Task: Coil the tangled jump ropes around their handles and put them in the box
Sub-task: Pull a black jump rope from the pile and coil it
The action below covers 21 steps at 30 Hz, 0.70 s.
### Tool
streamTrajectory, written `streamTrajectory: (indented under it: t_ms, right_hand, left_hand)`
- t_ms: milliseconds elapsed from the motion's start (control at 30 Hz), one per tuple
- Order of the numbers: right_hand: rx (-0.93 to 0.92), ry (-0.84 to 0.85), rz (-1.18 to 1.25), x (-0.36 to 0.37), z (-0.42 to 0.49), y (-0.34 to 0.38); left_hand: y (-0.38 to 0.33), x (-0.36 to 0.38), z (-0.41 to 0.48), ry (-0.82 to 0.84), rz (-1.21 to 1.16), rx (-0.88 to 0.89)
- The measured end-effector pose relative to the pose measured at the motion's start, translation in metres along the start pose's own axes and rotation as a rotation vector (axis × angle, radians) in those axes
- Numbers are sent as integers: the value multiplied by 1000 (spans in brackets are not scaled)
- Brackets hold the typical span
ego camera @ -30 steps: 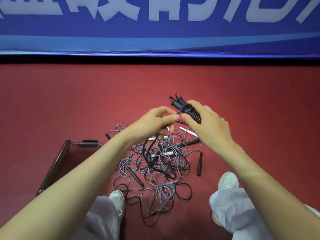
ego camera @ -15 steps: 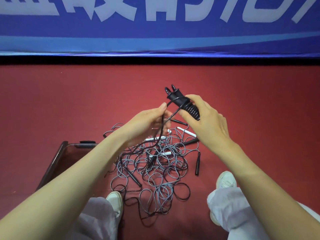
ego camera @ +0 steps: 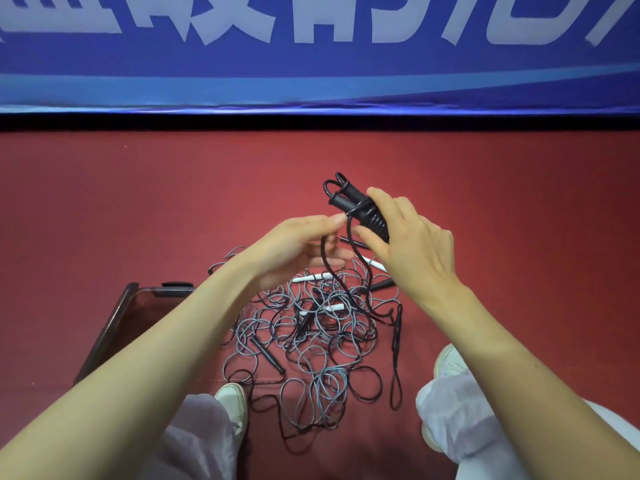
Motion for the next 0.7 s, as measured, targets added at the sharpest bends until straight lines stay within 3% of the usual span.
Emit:
streamTrajectory:
  t_ms: [233, 367, 533, 700]
  right_hand:
    - [-37, -44, 38, -4, 2, 3]
    - [3, -60, 94, -7, 2, 0]
    - [137, -98, 618, -15, 7, -11]
    - [32, 124, 1136, -11, 4, 3]
  left_hand:
    - [5, 14, -1, 142, 15, -63]
    - [2, 4, 1, 42, 90, 8]
    - [-5, 4, -1, 36, 65, 57]
    - [-11, -8, 0, -40, 75, 207]
Point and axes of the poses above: each hand's wrist, its own z-axis towards the middle knuckle, its own x-axis out of the palm, y = z × x, the point moved 6 cm from there along z, towards the middle knuckle, and after that the axes turned 4 degrees about z, right-handed, at the moved point
